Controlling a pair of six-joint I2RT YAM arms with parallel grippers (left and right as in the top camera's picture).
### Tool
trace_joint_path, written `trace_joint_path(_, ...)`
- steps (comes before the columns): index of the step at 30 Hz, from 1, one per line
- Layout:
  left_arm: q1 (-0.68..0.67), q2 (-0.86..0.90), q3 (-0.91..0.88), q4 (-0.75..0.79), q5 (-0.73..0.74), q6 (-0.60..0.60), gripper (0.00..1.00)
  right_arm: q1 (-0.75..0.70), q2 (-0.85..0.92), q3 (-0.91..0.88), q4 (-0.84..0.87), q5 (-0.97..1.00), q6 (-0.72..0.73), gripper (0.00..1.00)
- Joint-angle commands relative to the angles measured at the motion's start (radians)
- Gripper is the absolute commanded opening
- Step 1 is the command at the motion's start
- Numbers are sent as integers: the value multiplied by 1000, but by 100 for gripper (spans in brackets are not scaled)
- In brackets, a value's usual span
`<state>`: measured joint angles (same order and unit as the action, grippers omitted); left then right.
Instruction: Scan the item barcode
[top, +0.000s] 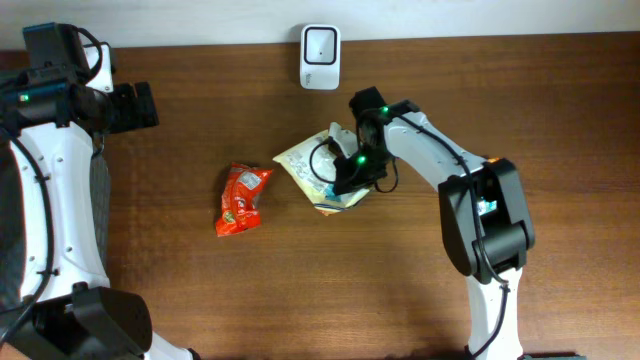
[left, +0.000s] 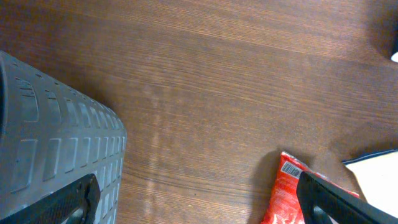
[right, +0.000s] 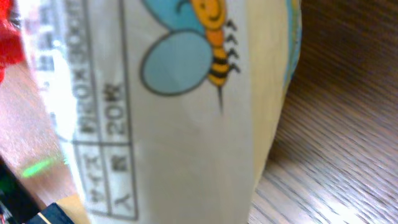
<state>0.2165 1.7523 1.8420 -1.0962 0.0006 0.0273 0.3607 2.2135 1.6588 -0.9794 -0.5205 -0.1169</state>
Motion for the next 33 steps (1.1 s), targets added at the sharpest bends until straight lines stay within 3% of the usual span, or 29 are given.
trace_joint_path(1, 3, 2, 2, 2, 7, 15, 99, 1, 2, 21, -18, -29, -78, 4)
trace_joint_path(2, 2, 2, 2, 2, 7, 15, 99, 1, 0, 22, -17, -29, -78, 4)
trace_joint_path(3, 2, 2, 2, 2, 7, 15, 99, 1, -1, 24, -18, -28, -78, 18)
trace_joint_path(4, 2, 2, 2, 2, 7, 15, 99, 0, -3, 37, -24, -25, -78, 55)
trace_joint_path(6, 2, 2, 2, 2, 7, 15, 99, 0, -5, 106, -74, -24, -77, 71)
trace_joint_path(7, 2, 2, 2, 2, 7, 15, 99, 0, -5, 159, -116, -21, -74, 73)
trace_joint_path(11, 3, 2, 2, 2, 7, 15, 99, 28, -5, 389, -290, 2, -34, 65)
trace_joint_path(14, 2, 2, 2, 2, 7, 15, 99, 103, -4, 440, -410, 6, -13, 48)
trace_joint_path(16, 2, 2, 2, 2, 7, 15, 99, 171, -2, 393, -430, 127, 51, 41)
trace_joint_path(20, 2, 2, 2, 2, 7, 15, 99, 269, 0, 208, -335, 415, 269, 40)
trace_joint_path(25, 2, 2, 2, 2, 7, 15, 99, 266, 0, 70, -319, 425, 310, 32)
trace_joint_path(31, 2, 2, 2, 2, 7, 15, 99, 267, 0, 12, -283, 518, 342, 32)
trace_joint_path(33, 2, 2, 2, 2, 7, 15, 99, 281, -2, 13, -268, 518, 335, 26)
